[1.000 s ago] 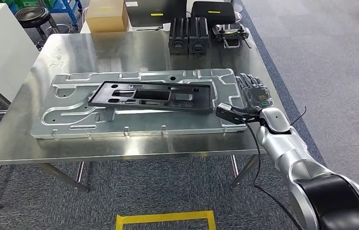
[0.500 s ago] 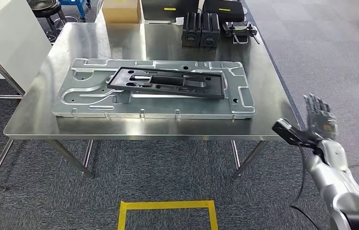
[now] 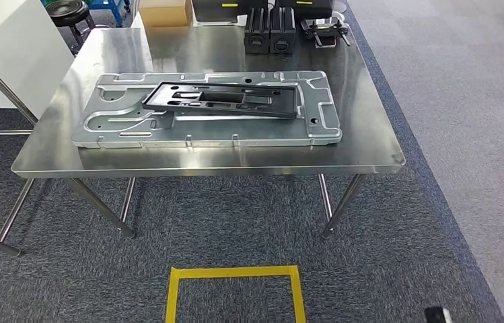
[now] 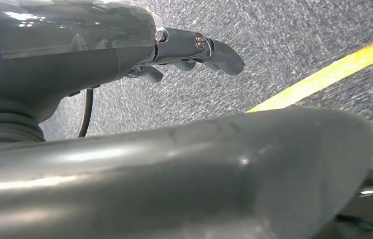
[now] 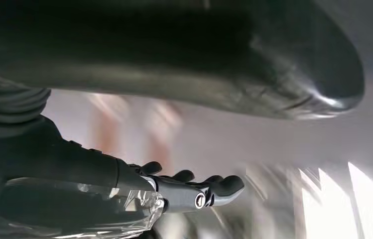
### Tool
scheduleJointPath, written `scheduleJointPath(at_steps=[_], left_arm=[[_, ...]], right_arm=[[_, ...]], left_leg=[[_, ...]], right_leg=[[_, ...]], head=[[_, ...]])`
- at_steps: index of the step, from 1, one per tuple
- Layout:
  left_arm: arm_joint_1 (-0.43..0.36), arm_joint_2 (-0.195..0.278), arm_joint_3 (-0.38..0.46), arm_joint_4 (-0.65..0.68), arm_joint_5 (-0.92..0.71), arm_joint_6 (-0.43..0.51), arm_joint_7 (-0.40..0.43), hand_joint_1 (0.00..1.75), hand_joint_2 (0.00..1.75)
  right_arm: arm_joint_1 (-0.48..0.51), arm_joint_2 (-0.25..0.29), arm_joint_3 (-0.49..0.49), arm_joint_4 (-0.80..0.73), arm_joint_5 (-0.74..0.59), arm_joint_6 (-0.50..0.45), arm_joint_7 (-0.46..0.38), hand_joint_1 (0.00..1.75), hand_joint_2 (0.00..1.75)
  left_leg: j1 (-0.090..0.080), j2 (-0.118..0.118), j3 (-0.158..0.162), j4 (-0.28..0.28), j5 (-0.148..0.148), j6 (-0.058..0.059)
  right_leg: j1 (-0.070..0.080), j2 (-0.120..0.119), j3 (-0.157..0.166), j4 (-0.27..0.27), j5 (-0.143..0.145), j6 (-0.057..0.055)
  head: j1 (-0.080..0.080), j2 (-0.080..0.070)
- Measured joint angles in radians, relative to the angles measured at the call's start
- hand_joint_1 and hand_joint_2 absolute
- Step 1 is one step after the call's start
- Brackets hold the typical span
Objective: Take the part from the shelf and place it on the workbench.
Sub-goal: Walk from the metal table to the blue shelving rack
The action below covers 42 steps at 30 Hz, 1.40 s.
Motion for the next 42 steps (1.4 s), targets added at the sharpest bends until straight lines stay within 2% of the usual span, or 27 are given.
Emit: scheduleJointPath(at_steps=[1, 3, 5, 7, 8, 9, 11, 12, 13, 14, 16, 17, 19, 20, 22, 23, 24, 26, 27, 28, 30, 32, 34, 36, 38, 40, 42], left_arm=[[-0.002, 0.001, 0.0, 0.0, -0.003, 0.0, -0.007, 0.0, 0.0], [-0.011, 0.003, -0.001, 0.0, -0.014, 0.0, -0.017, 0.0, 0.0], [-0.019, 0.005, -0.004, 0.0, -0.024, 0.0, -0.022, 0.0, 0.0], [-0.022, 0.006, -0.007, 0.0, -0.032, 0.001, -0.022, 0.0, 0.0], [-0.023, 0.006, -0.009, 0.0, -0.036, 0.001, -0.02, 0.0, 0.0], [-0.023, 0.006, -0.011, 0.0, -0.042, 0.0, -0.017, 0.0, 0.0], [-0.023, 0.006, -0.018, 0.0, -0.054, -0.004, -0.007, 0.0, 0.0], [-0.023, 0.006, -0.022, 0.0, -0.059, -0.007, -0.001, 0.0, 0.0], [-0.024, 0.006, -0.025, 0.0, -0.062, -0.01, 0.004, 0.0, 0.0], [-0.025, 0.006, -0.028, 0.0, -0.064, -0.013, 0.008, 0.0, 0.0], [-0.028, 0.006, -0.032, 0.0, -0.063, -0.015, 0.011, 0.0, 0.0], [-0.03, 0.006, -0.033, 0.0, -0.062, -0.015, 0.012, 0.0, 0.0], [-0.032, 0.006, -0.034, 0.0, -0.061, -0.015, 0.012, 0.0, 0.0], [-0.033, 0.006, -0.035, 0.0, -0.06, -0.014, 0.012, 0.0, 0.0], [-0.032, 0.006, -0.035, 0.0, -0.06, -0.013, 0.012, 0.0, 0.0], [-0.031, 0.006, -0.035, 0.0, -0.06, -0.013, 0.012, 0.0, 0.0], [-0.029, 0.006, -0.035, 0.0, -0.06, -0.013, 0.012, 0.0, 0.0], [-0.027, 0.006, -0.035, 0.0, -0.06, -0.013, 0.012, 0.0, 0.0], [-0.027, 0.006, -0.035, 0.0, -0.06, -0.013, 0.012, 0.0, 0.0], [-0.027, 0.006, -0.036, 0.0, -0.06, -0.012, 0.012, 0.0, 0.0], [-0.027, 0.006, -0.036, 0.0, -0.06, -0.012, 0.012, 0.0, 0.0], [-0.029, 0.006, -0.036, 0.0, -0.06, -0.012, 0.012, 0.0, 0.0], [-0.033, 0.008, -0.036, -0.001, -0.06, -0.012, 0.012, 0.0, 0.0], [-0.036, 0.008, -0.037, -0.001, -0.061, -0.012, 0.01, 0.0, 0.0], [-0.036, 0.008, -0.04, 0.0, -0.065, -0.014, 0.011, 0.0, 0.0], [-0.038, 0.008, -0.042, 0.0, -0.071, -0.019, 0.016, 0.0, 0.0], [-0.04, 0.007, -0.046, 0.0, -0.076, -0.025, 0.022, 0.0, 0.0]], right_arm=[[0.002, 0.017, -0.02, 0.053, 0.016, 0.075, 0.086, 0.0, 0.0], [0.002, 0.066, -0.045, 0.133, 0.031, 0.241, 0.241, 0.0, 0.0], [0.0, 0.124, -0.08, 0.194, 0.016, 0.356, 0.355, 0.0, 0.0], [0.0, 0.171, -0.112, 0.239, 0.021, 0.396, 0.401, 0.0, 0.0], [0.0, 0.186, -0.117, 0.254, 0.045, 0.396, 0.407, 0.0, 0.0], [0.0, 0.202, -0.113, 0.268, 0.079, 0.393, 0.41, 0.0, 0.0], [-0.001, 0.218, -0.074, 0.286, 0.144, 0.393, 0.415, 0.0, 0.0], [-0.001, 0.222, -0.044, 0.292, 0.161, 0.404, 0.416, 0.0, 0.0], [-0.001, 0.222, -0.009, 0.297, 0.167, 0.416, 0.416, 0.0, 0.0], [-0.001, 0.222, 0.025, 0.3, 0.166, 0.424, 0.413, 0.0, 0.0], [-0.002, 0.222, 0.078, 0.303, 0.16, 0.429, 0.404, 0.0, 0.0], [-0.003, 0.221, 0.096, 0.304, 0.158, 0.429, 0.4, 0.0, 0.0], [-0.006, 0.221, 0.121, 0.307, 0.155, 0.429, 0.397, 0.0, 0.0], [-0.006, 0.221, 0.13, 0.308, 0.154, 0.429, 0.396, 0.0, 0.0], [-0.005, 0.221, 0.142, 0.311, 0.153, 0.43, 0.395, 0.0, 0.0], [-0.005, 0.221, 0.147, 0.312, 0.153, 0.431, 0.395, 0.0, 0.0], [-0.004, 0.22, 0.151, 0.313, 0.152, 0.432, 0.395, 0.0, 0.0], [-0.003, 0.219, 0.155, 0.314, 0.152, 0.433, 0.395, 0.0, 0.0], [-0.003, 0.219, 0.157, 0.314, 0.152, 0.433, 0.395, 0.0, 0.0], [-0.003, 0.219, 0.159, 0.315, 0.152, 0.433, 0.395, 0.0, 0.0], [-0.003, 0.219, 0.163, 0.316, 0.152, 0.434, 0.395, 0.0, 0.0], [-0.003, 0.219, 0.166, 0.317, 0.152, 0.435, 0.395, 0.0, 0.0], [-0.004, 0.22, 0.168, 0.319, 0.15, 0.433, 0.395, 0.0, 0.0], [-0.003, 0.22, 0.168, 0.32, 0.142, 0.423, 0.389, 0.0, 0.0], [-0.002, 0.22, 0.168, 0.32, 0.132, 0.41, 0.38, 0.0, 0.0], [-0.001, 0.22, 0.168, 0.32, 0.128, 0.404, 0.374, 0.0, 0.87], [0.001, 0.22, 0.168, 0.32, 0.129, 0.398, 0.37, 0.0, 1.75]], left_leg=[[-0.001, 0.0, 0.052, -0.057, 0.022, 0.003], [-0.006, 0.0, 0.17, -0.213, 0.011, 0.015], [-0.011, 0.0, 0.226, -0.305, -0.016, 0.028], [-0.011, 0.004, 0.217, -0.318, 0.0, 0.04], [-0.009, 0.008, 0.207, -0.32, 0.013, 0.047], [-0.007, 0.012, 0.195, -0.323, 0.028, 0.053], [-0.007, 0.017, 0.162, -0.32, 0.055, 0.059], [-0.007, 0.019, 0.144, -0.317, 0.067, 0.059], [-0.006, 0.02, 0.124, -0.313, 0.08, 0.057], [-0.005, 0.021, 0.103, -0.306, 0.092, 0.054], [-0.002, 0.022, 0.06, -0.286, 0.111, 0.046], [-0.003, 0.022, 0.041, -0.274, 0.118, 0.04], [-0.004, 0.021, 0.015, -0.254, 0.131, 0.028], [-0.005, 0.021, 0.007, -0.249, 0.138, 0.021], [-0.002, 0.021, -0.002, -0.246, 0.15, 0.007], [0.0, 0.02, -0.009, -0.237, 0.135, 0.002], [0.003, 0.018, -0.02, -0.211, 0.1, -0.003], [0.006, 0.017, -0.048, -0.106, -0.005, -0.008], [0.006, 0.017, -0.06, -0.042, -0.045, -0.01], [0.006, 0.017, -0.065, 0.009, -0.06, -0.011], [0.005, 0.016, -0.03, 0.025, -0.022, -0.007], [0.001, 0.015, 0.07, -0.089, 0.021, 0.008], [-0.006, 0.014, 0.17, -0.238, 0.009, 0.024], [-0.012, 0.014, 0.2, -0.304, -0.004, 0.034], [-0.01, 0.017, 0.185, -0.313, 0.017, 0.046], [-0.005, 0.021, 0.163, -0.319, 0.043, 0.059], [-0.008, 0.022, 0.134, -0.314, 0.065, 0.065]], right_leg=[[0.001, 0.004, -0.015, 0.005, 0.01, 0.001], [0.004, 0.011, -0.038, 0.015, 0.028, 0.007], [0.004, 0.015, -0.046, 0.017, 0.05, 0.016], [0.002, 0.018, -0.051, 0.014, 0.063, 0.026], [-0.001, 0.02, -0.058, 0.027, 0.042, 0.03], [-0.003, 0.021, -0.068, 0.058, -0.001, 0.034], [-0.009, 0.021, -0.093, 0.174, -0.119, 0.042], [-0.012, 0.021, -0.101, 0.24, -0.154, 0.047], [-0.014, 0.02, -0.101, 0.289, -0.161, 0.051], [-0.016, 0.02, -0.089, 0.314, -0.143, 0.054], [-0.021, 0.02, -0.015, 0.261, -0.085, 0.058], [-0.021, 0.02, 0.045, 0.19, -0.081, 0.058], [-0.019, 0.021, 0.142, 0.051, -0.119, 0.051], [-0.016, 0.022, 0.162, 0.013, -0.137, 0.044], [-0.014, 0.021, 0.152, 0.001, -0.133, 0.024], [-0.013, 0.018, 0.143, 0.0, -0.123, 0.014], [-0.014, 0.016, 0.131, -0.001, -0.111, 0.005], [-0.01, 0.012, 0.103, 0.0, -0.086, -0.006], [-0.007, 0.012, 0.087, 0.001, -0.074, -0.008], [-0.004, 0.012, 0.07, 0.004, -0.062, -0.008], [0.001, 0.012, 0.035, 0.011, -0.04, -0.008], [0.004, 0.013, 0.006, 0.019, -0.021, -0.005], [0.007, 0.013, -0.01, 0.022, -0.003, 0.003], [0.006, 0.011, -0.016, 0.018, 0.018, 0.015], [0.003, 0.012, -0.024, 0.02, 0.018, 0.028], [0.0, 0.016, -0.045, 0.076, -0.052, 0.038], [-0.004, 0.018, -0.077, 0.2, -0.153, 0.045]], head=[[0.0, 0.0], [0.0, 0.0], [0.0, 0.0], [0.0, 0.0], [0.0, 0.0], [0.0, 0.0], [0.0, 0.0], [0.0, 0.0], [0.0, 0.0], [0.0, 0.0], [0.0, 0.0], [0.0, 0.0], [0.0, 0.0], [0.0, 0.0], [-0.001, 0.0], [0.0, 0.0], [-0.001, 0.0], [-0.001, 0.0], [-0.001, 0.0], [-0.001, 0.0], [-0.001, 0.0], [-0.001, 0.0], [-0.001, 0.0], [-0.001, 0.0], [-0.001, 0.0], [-0.001, 0.0], [-0.001, 0.0]])
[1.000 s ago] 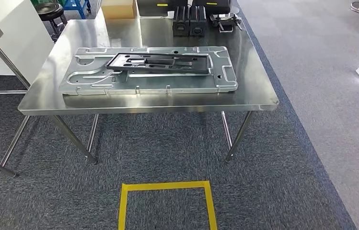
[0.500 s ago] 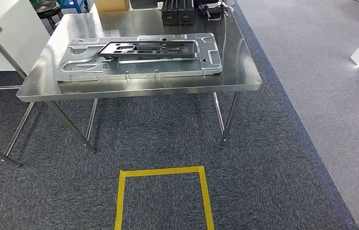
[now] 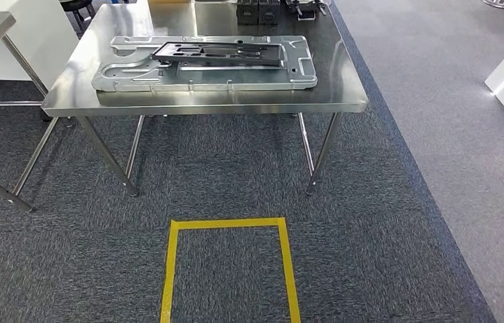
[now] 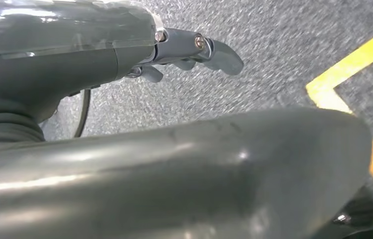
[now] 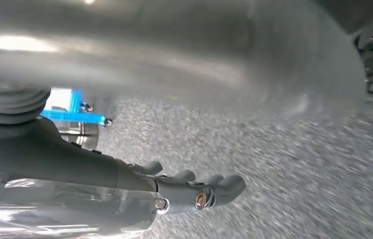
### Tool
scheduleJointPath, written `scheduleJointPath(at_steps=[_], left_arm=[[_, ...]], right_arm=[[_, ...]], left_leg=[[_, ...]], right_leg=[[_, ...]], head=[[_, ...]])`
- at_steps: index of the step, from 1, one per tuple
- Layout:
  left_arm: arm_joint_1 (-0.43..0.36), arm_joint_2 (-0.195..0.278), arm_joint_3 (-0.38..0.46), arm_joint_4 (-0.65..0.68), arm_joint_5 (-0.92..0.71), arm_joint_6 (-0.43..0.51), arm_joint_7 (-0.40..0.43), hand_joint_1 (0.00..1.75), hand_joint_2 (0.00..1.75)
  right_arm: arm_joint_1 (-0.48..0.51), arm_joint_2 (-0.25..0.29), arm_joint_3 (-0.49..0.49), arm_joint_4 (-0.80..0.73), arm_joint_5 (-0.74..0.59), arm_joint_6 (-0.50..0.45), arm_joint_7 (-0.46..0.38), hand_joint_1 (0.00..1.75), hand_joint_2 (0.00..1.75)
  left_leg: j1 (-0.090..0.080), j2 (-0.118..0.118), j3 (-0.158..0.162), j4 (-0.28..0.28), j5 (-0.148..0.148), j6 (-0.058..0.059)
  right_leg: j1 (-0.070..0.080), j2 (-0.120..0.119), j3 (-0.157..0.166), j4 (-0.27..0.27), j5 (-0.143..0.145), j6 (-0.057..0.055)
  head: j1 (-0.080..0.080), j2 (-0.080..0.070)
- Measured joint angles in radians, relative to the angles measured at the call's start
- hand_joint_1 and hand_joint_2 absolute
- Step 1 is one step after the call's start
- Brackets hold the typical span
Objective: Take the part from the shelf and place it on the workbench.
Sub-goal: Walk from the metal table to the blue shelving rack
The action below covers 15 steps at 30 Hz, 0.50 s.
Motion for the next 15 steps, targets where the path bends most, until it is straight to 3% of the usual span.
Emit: scheduleJointPath(at_steps=[1, 2, 3, 5, 7, 8, 10, 12, 13, 15], left_arm=[[-0.001, 0.0, -0.002, 0.0, -0.002, -0.002, 0.003, 0.0, 0.0], [-0.001, -0.001, -0.003, 0.0, -0.002, -0.004, 0.005, 0.0, 0.0], [-0.001, -0.001, -0.005, 0.0, -0.002, -0.004, 0.006, 0.0, 0.0], [-0.002, -0.003, -0.006, 0.0, -0.002, -0.005, 0.007, 0.0, 0.0], [-0.002, -0.003, -0.008, 0.0, -0.001, -0.005, 0.009, 0.0, 0.0], [-0.003, -0.004, -0.009, 0.0, -0.001, -0.005, 0.01, 0.0, 0.0], [-0.004, -0.005, -0.01, 0.0, 0.0, -0.004, 0.014, 0.0, 0.0], [-0.003, -0.006, -0.01, 0.0, 0.001, -0.003, 0.02, 0.0, 0.0], [-0.002, -0.006, -0.01, 0.0, 0.0, -0.007, 0.022, 0.0, 0.0], [0.001, -0.006, -0.012, 0.0, -0.002, -0.021, 0.024, 0.0, 0.0]], right_arm=[[0.0, 0.001, 0.0, 0.0, -0.002, -0.007, 0.0, 0.0, 1.75], [0.001, 0.002, 0.0, 0.001, -0.008, -0.016, -0.002, 0.0, 1.75], [0.001, 0.004, -0.001, 0.001, -0.017, -0.025, -0.004, 0.0, 1.75], [0.0, 0.004, -0.002, 0.001, -0.03, -0.038, -0.007, 0.0, 1.75], [-0.001, 0.005, -0.003, 0.002, -0.023, -0.047, -0.007, 0.0, 1.75], [-0.001, 0.005, -0.003, 0.002, -0.018, -0.053, -0.007, 0.0, 1.75], [0.0, 0.005, -0.002, 0.002, -0.008, -0.062, -0.007, 0.0, 0.87], [-0.001, 0.005, 0.0, 0.003, 0.002, -0.07, -0.006, 0.0, 0.0], [-0.001, 0.006, 0.002, 0.004, 0.008, -0.074, -0.006, 0.0, 0.0], [-0.001, 0.007, 0.008, 0.004, 0.018, -0.082, -0.013, 0.0, 0.0]], left_leg=[[-0.001, 0.001, -0.016, 0.004, 0.01, -0.001], [-0.001, 0.001, -0.034, 0.009, 0.021, -0.002], [0.0, 0.002, -0.052, 0.015, 0.029, -0.005], [0.001, 0.002, -0.084, 0.029, 0.043, -0.011], [0.0, 0.002, -0.108, 0.045, 0.055, -0.021], [-0.001, 0.002, -0.116, 0.049, 0.062, -0.027], [-0.001, 0.001, -0.126, 0.049, 0.078, -0.039], [0.001, -0.002, -0.138, 0.067, 0.058, -0.049], [0.003, -0.004, -0.152, 0.101, 0.024, -0.053], [0.007, -0.005, -0.19, 0.225, -0.068, -0.059]], right_leg=[[-0.002, 0.0, -0.01, 0.059, -0.026, 0.004], [-0.003, 0.0, -0.009, 0.095, -0.026, 0.007], [-0.005, 0.0, 0.009, 0.096, -0.006, 0.009], [-0.01, -0.001, 0.093, -0.003, 0.048, 0.011], [-0.008, 0.0, 0.184, -0.144, 0.053, 0.004], [-0.006, 0.001, 0.208, -0.187, 0.045, -0.002], [-0.003, 0.001, 0.209, -0.211, 0.042, -0.017], [-0.005, -0.003, 0.196, -0.215, 0.058, -0.035], [-0.007, -0.005, 0.188, -0.218, 0.067, -0.043], [-0.005, -0.007, 0.168, -0.218, 0.082, -0.053]], head=[[0.0, 0.0], [0.0, 0.0], [0.0, 0.0], [0.0, 0.0], [0.0, 0.0], [0.0, 0.0], [0.0, 0.0], [0.0, 0.0], [0.0, 0.0], [0.0, 0.0]])
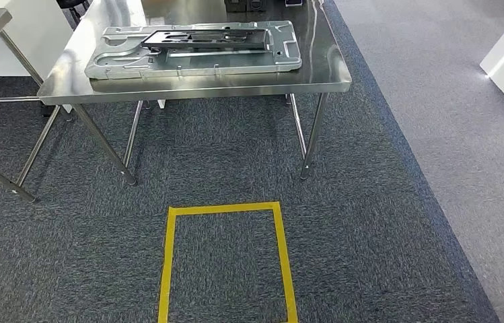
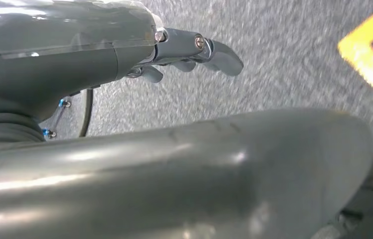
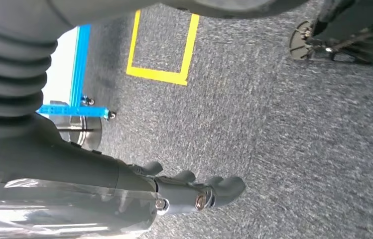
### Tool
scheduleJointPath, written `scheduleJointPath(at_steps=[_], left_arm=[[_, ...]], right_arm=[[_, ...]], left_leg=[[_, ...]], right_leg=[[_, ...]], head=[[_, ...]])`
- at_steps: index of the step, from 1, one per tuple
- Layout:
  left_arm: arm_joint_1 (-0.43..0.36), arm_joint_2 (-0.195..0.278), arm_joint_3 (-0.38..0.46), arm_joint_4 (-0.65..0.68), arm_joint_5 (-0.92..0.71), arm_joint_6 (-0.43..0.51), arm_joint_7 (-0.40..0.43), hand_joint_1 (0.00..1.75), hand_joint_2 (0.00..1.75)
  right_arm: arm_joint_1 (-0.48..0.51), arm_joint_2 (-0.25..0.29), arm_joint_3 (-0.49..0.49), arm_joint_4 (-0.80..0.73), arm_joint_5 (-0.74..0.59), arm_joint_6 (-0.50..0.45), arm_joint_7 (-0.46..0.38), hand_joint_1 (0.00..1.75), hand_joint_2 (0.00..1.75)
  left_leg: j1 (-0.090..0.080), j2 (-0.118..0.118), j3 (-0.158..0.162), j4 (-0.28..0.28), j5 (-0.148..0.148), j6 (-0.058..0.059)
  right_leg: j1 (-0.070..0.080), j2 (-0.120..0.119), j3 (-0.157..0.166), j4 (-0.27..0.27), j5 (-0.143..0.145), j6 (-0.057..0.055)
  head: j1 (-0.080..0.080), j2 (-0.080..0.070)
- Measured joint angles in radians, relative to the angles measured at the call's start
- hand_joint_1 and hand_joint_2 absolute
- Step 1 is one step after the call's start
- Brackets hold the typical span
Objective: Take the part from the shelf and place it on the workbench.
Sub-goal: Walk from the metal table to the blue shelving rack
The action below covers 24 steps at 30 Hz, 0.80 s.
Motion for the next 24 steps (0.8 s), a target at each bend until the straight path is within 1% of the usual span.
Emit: scheduleJointPath(at_steps=[1, 2, 3, 4, 5, 6, 7, 8, 9, 11, 12, 13, 14, 15, 16, 17, 18, 19, 20, 21, 22, 23, 24], left_arm=[[0.002, 0.0, -0.001, 0.0, 0.0, -0.007, 0.0, 0.0, 0.0], [0.004, 0.0, -0.001, 0.0, 0.0, -0.013, 0.001, 0.0, 0.0], [0.005, 0.0, -0.001, 0.0, 0.001, -0.015, 0.001, 0.0, 0.44], [0.006, 0.0, -0.001, 0.0, 0.0, -0.017, 0.002, 0.0, 0.87], [0.006, 0.0, -0.001, 0.0, -0.001, -0.017, 0.003, 0.0, 1.31], [0.006, 0.0, -0.002, 0.0, -0.004, -0.017, 0.005, 0.0, 1.75], [0.005, 0.0, -0.002, 0.0, -0.006, -0.017, 0.009, 0.0, 1.75], [0.005, 0.0, -0.003, 0.0, -0.008, -0.015, 0.016, 0.0, 1.75], [0.005, 0.0, -0.004, 0.0, -0.009, -0.012, 0.023, 0.0, 1.75], [0.009, 0.0, -0.01, 0.0, -0.002, -0.007, 0.035, 0.0, 1.75], [0.013, 0.001, -0.017, 0.0, 0.009, -0.005, 0.037, 0.0, 1.75], [0.017, 0.002, -0.027, 0.0, 0.025, -0.006, 0.038, 0.0, 1.75], [0.019, 0.003, -0.037, -0.001, 0.045, -0.007, 0.039, 0.0, 1.75], [0.02, 0.004, -0.047, -0.002, 0.066, -0.009, 0.039, 0.0, 1.75], [0.022, 0.005, -0.058, -0.005, 0.088, -0.012, 0.038, 0.0, 1.75], [0.023, 0.006, -0.068, -0.008, 0.109, -0.014, 0.038, 0.0, 1.31], [0.025, 0.006, -0.078, -0.013, 0.132, -0.017, 0.038, 0.0, 0.87], [0.026, 0.007, -0.089, -0.02, 0.155, -0.02, 0.037, 0.0, 0.44], [0.027, 0.008, -0.101, -0.026, 0.177, -0.023, 0.036, 0.0, 0.0], [0.027, 0.009, -0.112, -0.034, 0.201, -0.026, 0.035, 0.0, 0.0], [0.027, 0.01, -0.124, -0.04, 0.223, -0.029, 0.034, 0.0, 0.0], [0.026, 0.012, -0.135, -0.046, 0.246, -0.032, 0.033, 0.0, 0.0], [0.026, 0.014, -0.147, -0.051, 0.27, -0.035, 0.032, 0.0, 0.0]], right_arm=[[0.0, 0.0, 0.003, 0.0, 0.004, -0.002, -0.005, 0.0, 0.0], [0.001, 0.0, 0.006, 0.0, 0.006, -0.004, -0.009, 0.0, 0.0], [0.001, 0.0, 0.008, 0.0, 0.008, -0.004, -0.012, 0.0, 0.0], [0.001, 0.0, 0.01, 0.001, 0.008, -0.005, -0.014, 0.0, 0.0], [0.001, 0.001, 0.013, 0.001, 0.009, -0.008, -0.018, 0.0, 0.0], [0.001, 0.002, 0.016, 0.001, 0.01, -0.016, -0.027, 0.0, 0.44], [0.001, 0.003, 0.018, 0.001, 0.01, -0.028, -0.041, 0.0, 0.87], [0.001, 0.004, 0.021, 0.001, 0.01, -0.046, -0.059, 0.0, 1.31], [0.001, 0.005, 0.024, 0.001, 0.008, -0.064, -0.078, 0.0, 1.75], [0.002, 0.005, 0.035, 0.001, -0.004, -0.089, -0.108, 0.0, 1.75], [0.003, 0.005, 0.044, 0.001, -0.016, -0.092, -0.115, 0.0, 1.75], [0.006, 0.004, 0.058, 0.001, -0.033, -0.091, -0.118, 0.0, 1.75], [0.011, 0.002, 0.073, 0.0, -0.053, -0.089, -0.12, 0.0, 1.31], [0.016, 0.001, 0.087, 0.0, -0.074, -0.086, -0.12, 0.0, 0.87], [0.022, -0.001, 0.102, 0.0, -0.096, -0.081, -0.12, 0.0, 0.44], [0.029, -0.003, 0.115, 0.001, -0.117, -0.076, -0.12, 0.0, 0.0], [0.037, -0.005, 0.13, 0.001, -0.14, -0.071, -0.12, 0.0, 0.0], [0.045, -0.007, 0.144, 0.001, -0.163, -0.065, -0.12, 0.0, 0.0], [0.053, -0.009, 0.159, 0.001, -0.185, -0.06, -0.119, 0.0, 0.0], [0.059, -0.012, 0.174, 0.001, -0.208, -0.055, -0.119, 0.0, 0.0], [0.065, -0.015, 0.19, 0.001, -0.231, -0.049, -0.119, 0.0, 0.0], [0.071, -0.017, 0.206, 0.001, -0.253, -0.044, -0.119, 0.0, 0.0], [0.076, -0.02, 0.223, 0.001, -0.276, -0.039, -0.119, 0.0, 0.0]], left_leg=[[0.001, 0.0, -0.015, 0.064, -0.029, -0.003], [0.002, 0.0, -0.02, 0.108, -0.036, -0.004], [0.003, 0.0, -0.009, 0.119, -0.022, -0.005], [0.004, 0.0, 0.02, 0.092, 0.005, -0.004], [0.004, 0.0, 0.067, 0.03, 0.032, -0.001], [0.003, -0.001, 0.123, -0.048, 0.046, 0.003], [0.001, -0.001, 0.171, -0.121, 0.047, 0.008], [-0.001, -0.002, 0.202, -0.175, 0.04, 0.013], [-0.004, -0.002, 0.215, -0.201, 0.031, 0.017], [-0.002, -0.001, 0.21, -0.213, 0.032, 0.028], [-0.001, 0.001, 0.208, -0.216, 0.037, 0.034], [0.001, 0.002, 0.205, -0.218, 0.043, 0.042], [0.001, 0.004, 0.2, -0.219, 0.049, 0.048], [-0.001, 0.004, 0.193, -0.217, 0.053, 0.052], [-0.004, 0.004, 0.186, -0.214, 0.057, 0.054], [-0.005, 0.004, 0.179, -0.211, 0.059, 0.055], [-0.007, 0.004, 0.172, -0.206, 0.061, 0.055], [-0.008, 0.004, 0.168, -0.2, 0.062, 0.054], [-0.009, 0.003, 0.164, -0.195, 0.062, 0.053], [-0.01, 0.003, 0.16, -0.189, 0.062, 0.051], [-0.011, 0.001, 0.155, -0.184, 0.062, 0.048], [-0.012, 0.001, 0.151, -0.18, 0.062, 0.043], [-0.013, 0.0, 0.147, -0.179, 0.063, 0.038]], right_leg=[[0.001, -0.001, -0.011, 0.001, 0.007, 0.0], [0.001, -0.001, -0.021, 0.003, 0.014, 0.0], [0.001, -0.001, -0.032, 0.006, 0.021, 0.002], [0.001, -0.001, -0.041, 0.009, 0.027, 0.004], [0.001, 0.0, -0.048, 0.012, 0.032, 0.007], [0.002, 0.0, -0.055, 0.015, 0.036, 0.011], [0.003, 0.001, -0.059, 0.018, 0.041, 0.016], [0.005, 0.001, -0.063, 0.02, 0.045, 0.022], [0.005, 0.0, -0.066, 0.022, 0.05, 0.029], [0.005, 0.0, -0.07, 0.025, 0.056, 0.041], [0.004, 0.001, -0.075, 0.037, 0.045, 0.046], [0.003, 0.002, -0.087, 0.067, 0.021, 0.05], [0.001, 0.004, -0.107, 0.119, -0.016, 0.053], [0.0, 0.004, -0.135, 0.188, -0.058, 0.055], [0.0, 0.005, -0.161, 0.256, -0.092, 0.057], [0.0, 0.005, -0.176, 0.304, -0.11, 0.058], [0.0, 0.005, -0.173, 0.315, -0.109, 0.057], [0.0, 0.005, -0.149, 0.283, -0.09, 0.055], [0.0, 0.005, -0.107, 0.219, -0.06, 0.051], [0.001, 0.007, -0.063, 0.144, -0.038, 0.046], [0.004, 0.009, -0.03, 0.084, -0.021, 0.041], [0.006, 0.009, -0.012, 0.048, -0.014, 0.036], [0.01, 0.01, -0.007, 0.035, -0.015, 0.032]], head=[[0.0, 0.0], [0.0, 0.0], [0.0, 0.0], [0.0, 0.0], [0.0, 0.0], [0.0, 0.0], [0.0, 0.0], [0.0, 0.0], [0.0, 0.0], [0.0, 0.0], [0.0, 0.0], [0.0, 0.0], [0.0, 0.0], [0.0, 0.0], [0.0, 0.0], [0.0, 0.0], [0.0, 0.0], [0.0, 0.0], [0.0, 0.0], [0.0, 0.0], [0.0, 0.0], [0.0, 0.0], [0.0, 0.0]])
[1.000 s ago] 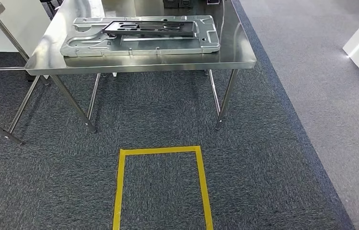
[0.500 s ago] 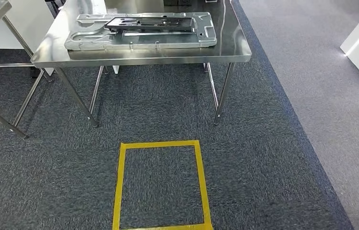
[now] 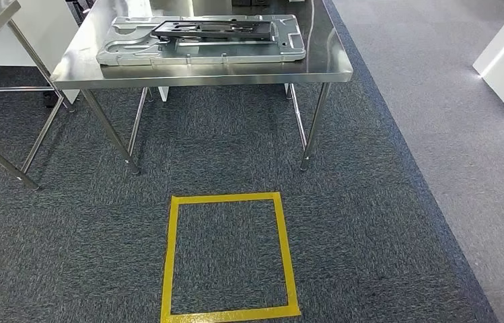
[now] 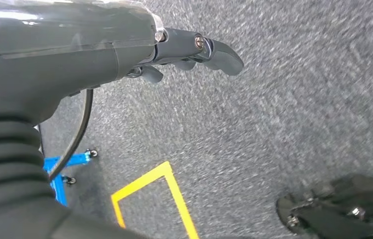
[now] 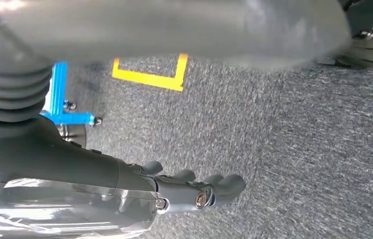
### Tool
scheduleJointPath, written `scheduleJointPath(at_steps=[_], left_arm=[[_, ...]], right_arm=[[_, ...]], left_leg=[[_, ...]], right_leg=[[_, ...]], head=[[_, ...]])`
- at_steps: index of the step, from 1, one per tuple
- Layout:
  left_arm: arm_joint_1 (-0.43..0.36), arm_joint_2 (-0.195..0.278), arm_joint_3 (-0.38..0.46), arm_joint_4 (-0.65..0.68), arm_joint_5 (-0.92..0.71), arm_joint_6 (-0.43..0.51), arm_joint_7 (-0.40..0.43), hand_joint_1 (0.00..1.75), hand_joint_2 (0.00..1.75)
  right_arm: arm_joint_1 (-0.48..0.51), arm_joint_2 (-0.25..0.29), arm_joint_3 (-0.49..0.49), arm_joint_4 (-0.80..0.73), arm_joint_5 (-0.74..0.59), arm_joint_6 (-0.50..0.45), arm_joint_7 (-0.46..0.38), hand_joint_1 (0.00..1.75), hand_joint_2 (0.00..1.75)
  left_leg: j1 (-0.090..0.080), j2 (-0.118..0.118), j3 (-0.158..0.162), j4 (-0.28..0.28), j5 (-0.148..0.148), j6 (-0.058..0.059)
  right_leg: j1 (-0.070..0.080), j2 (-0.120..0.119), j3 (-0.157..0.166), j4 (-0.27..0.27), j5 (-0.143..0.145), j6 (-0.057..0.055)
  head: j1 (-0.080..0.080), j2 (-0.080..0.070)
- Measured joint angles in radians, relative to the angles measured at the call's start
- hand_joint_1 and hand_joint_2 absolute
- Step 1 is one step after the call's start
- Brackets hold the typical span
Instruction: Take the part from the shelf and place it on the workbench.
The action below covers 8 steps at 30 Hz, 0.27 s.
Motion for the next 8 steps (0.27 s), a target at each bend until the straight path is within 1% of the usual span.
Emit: scheduleJointPath(at_steps=[1, 2, 3, 4, 5, 7, 8], left_arm=[[0.0, 0.002, -0.012, -0.004, 0.023, -0.004, -0.001, 0.0, 0.0], [0.002, 0.005, -0.023, -0.008, 0.047, -0.007, -0.001, 0.0, 0.0], [0.005, 0.008, -0.035, -0.011, 0.07, -0.01, -0.002, 0.0, 0.0], [0.009, 0.011, -0.046, -0.013, 0.093, -0.014, -0.002, 0.0, 0.0], [0.015, 0.014, -0.057, -0.014, 0.116, -0.017, -0.003, 0.0, 0.0], [0.029, 0.017, -0.079, -0.014, 0.161, -0.024, -0.004, 0.0, 0.0], [0.033, 0.018, -0.085, -0.014, 0.172, -0.026, -0.005, 0.0, 0.0]], right_arm=[[0.006, -0.003, 0.017, 0.0, -0.023, 0.005, 0.0, 0.0, 0.0], [0.01, -0.005, 0.033, 0.0, -0.046, 0.011, 0.0, 0.0, 0.0], [0.013, -0.008, 0.05, -0.001, -0.069, 0.016, 0.0, 0.0, 0.0], [0.015, -0.011, 0.066, -0.002, -0.092, 0.022, 0.0, 0.0, 0.0], [0.016, -0.013, 0.081, -0.004, -0.114, 0.027, 0.0, 0.0, 0.0], [0.017, -0.017, 0.113, -0.012, -0.158, 0.038, 0.0, 0.0, 0.0], [0.018, -0.018, 0.121, -0.014, -0.169, 0.041, 0.0, 0.0, 0.0]], left_leg=[[-0.001, -0.001, -0.002, 0.0, 0.002, -0.006], [0.0, -0.002, -0.002, 0.001, 0.002, -0.011], [0.0, -0.003, -0.005, 0.009, -0.004, -0.016], [0.001, -0.005, -0.014, 0.031, -0.022, -0.022], [0.003, -0.005, -0.033, 0.075, -0.052, -0.027], [0.008, -0.006, -0.091, 0.206, -0.124, -0.036], [0.01, -0.006, -0.108, 0.245, -0.142, -0.038]], right_leg=[[0.002, -0.003, -0.002, -0.001, 0.004, -0.004], [0.0, -0.008, -0.003, -0.004, 0.008, -0.01], [-0.002, -0.013, -0.003, -0.008, 0.012, -0.017], [-0.005, -0.018, -0.005, -0.012, 0.016, -0.023], [-0.007, -0.024, -0.007, -0.016, 0.02, -0.029], [-0.006, -0.035, -0.015, -0.015, 0.023, -0.033], [-0.006, -0.038, -0.017, -0.014, 0.024, -0.033]], head=[[0.0, 0.0], [0.0, 0.0], [0.0, 0.0], [0.0, 0.0], [0.0, 0.0], [0.0, 0.0], [0.0, 0.0]])
